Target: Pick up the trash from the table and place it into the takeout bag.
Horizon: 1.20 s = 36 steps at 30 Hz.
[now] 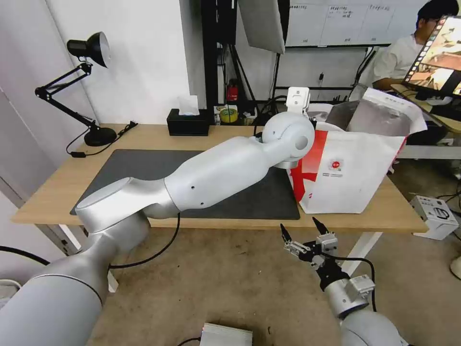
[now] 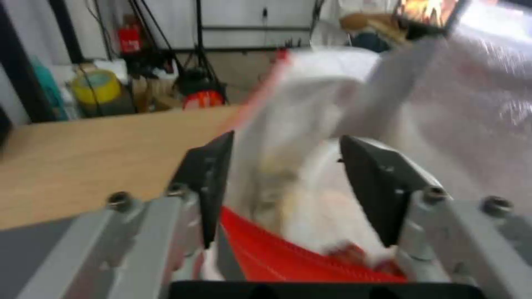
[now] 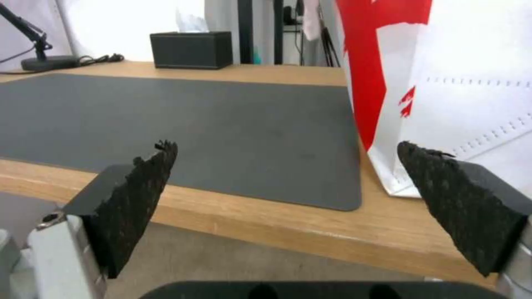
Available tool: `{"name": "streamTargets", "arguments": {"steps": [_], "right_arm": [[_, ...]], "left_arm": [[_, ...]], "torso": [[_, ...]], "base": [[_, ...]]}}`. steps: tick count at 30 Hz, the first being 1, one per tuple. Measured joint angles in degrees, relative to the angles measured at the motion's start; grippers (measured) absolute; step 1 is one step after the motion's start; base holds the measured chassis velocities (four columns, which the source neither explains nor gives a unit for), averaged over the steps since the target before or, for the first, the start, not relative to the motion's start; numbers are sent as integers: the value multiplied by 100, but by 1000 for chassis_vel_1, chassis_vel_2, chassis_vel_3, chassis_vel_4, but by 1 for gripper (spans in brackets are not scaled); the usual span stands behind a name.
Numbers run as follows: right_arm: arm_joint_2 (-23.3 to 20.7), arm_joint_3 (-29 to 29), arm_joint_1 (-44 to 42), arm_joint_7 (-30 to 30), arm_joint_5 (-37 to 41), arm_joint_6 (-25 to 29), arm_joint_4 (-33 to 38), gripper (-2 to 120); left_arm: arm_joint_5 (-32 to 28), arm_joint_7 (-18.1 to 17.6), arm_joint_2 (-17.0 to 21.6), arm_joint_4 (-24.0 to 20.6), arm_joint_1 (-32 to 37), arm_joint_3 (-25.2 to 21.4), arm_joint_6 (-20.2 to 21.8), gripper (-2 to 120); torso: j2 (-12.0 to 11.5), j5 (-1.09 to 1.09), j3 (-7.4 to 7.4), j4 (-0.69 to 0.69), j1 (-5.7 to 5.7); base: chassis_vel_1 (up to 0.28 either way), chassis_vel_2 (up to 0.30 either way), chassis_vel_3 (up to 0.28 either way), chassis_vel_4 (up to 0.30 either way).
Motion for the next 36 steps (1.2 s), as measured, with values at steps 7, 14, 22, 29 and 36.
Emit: {"name": "streamTargets", "arguments": {"steps": [7,14,22,29,36], "right_arm": [[0,0,0,0,0,0,0,100],[0,0,0,0,0,0,-1,100],[0,0,0,-1,0,0,-1,100],[0,0,0,-1,0,0,-1,100],[0,0,0,-1,0,0,-1,100]], "left_arm": [[154,265,1416,-1137,80,-181,-572,91],[428,453,2788,-2150,761,-689,-834,100],[1165,960,4648,-3436,3235,-2482,-957,100],[1775,1354,5228,-3920,5798,-4252,-1230,100],[1924,1351,4919,-4045,6046,-4341,-1293,100]], "torso": [[0,-2,0,2,0],[0,-2,0,1,0],[1,-3,-1,4,-1],[1,-1,-1,4,-1],[0,1,0,-1,0]], "base": [[0,0,0,0],[0,0,0,0],[0,0,0,0],[0,0,0,0],[0,0,0,0]]}}
